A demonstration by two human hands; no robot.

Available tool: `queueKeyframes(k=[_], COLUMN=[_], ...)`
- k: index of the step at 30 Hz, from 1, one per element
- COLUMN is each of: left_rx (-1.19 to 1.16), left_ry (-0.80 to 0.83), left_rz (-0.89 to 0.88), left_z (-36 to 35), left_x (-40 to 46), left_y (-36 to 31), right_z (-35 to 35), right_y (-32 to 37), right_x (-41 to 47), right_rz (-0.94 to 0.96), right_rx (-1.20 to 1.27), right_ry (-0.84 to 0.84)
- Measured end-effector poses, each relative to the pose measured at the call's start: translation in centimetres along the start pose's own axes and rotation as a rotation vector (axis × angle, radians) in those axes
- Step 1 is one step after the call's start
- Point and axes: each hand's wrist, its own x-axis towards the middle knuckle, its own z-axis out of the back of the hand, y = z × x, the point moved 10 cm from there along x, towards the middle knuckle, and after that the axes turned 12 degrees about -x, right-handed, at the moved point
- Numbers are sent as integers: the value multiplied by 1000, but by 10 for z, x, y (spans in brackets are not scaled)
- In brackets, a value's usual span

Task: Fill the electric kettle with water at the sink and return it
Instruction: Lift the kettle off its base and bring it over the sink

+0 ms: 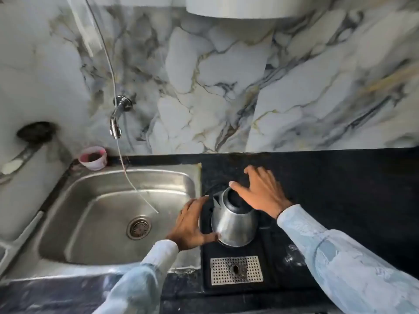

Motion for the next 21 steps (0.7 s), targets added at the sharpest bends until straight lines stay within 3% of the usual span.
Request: queueKeyframes(k=[4, 7, 15, 21], left_rx=[-283, -446, -530, -507], left_ry=[-21, -117, -195, -292], left_rz=[114, 136, 109, 135], left_z=[-35, -39, -23, 66], left_x=[6, 10, 4, 12], left_y=[-4, -6, -8, 13], right_z=[-44, -57, -39, 7], right_y=[-28, -34, -14, 59], right_x=[-14, -14, 3, 38], right_rz=[-68, -113, -26, 97], right_rx=[-131, -66, 63, 279], right_ry=[291, 359, 139, -50])
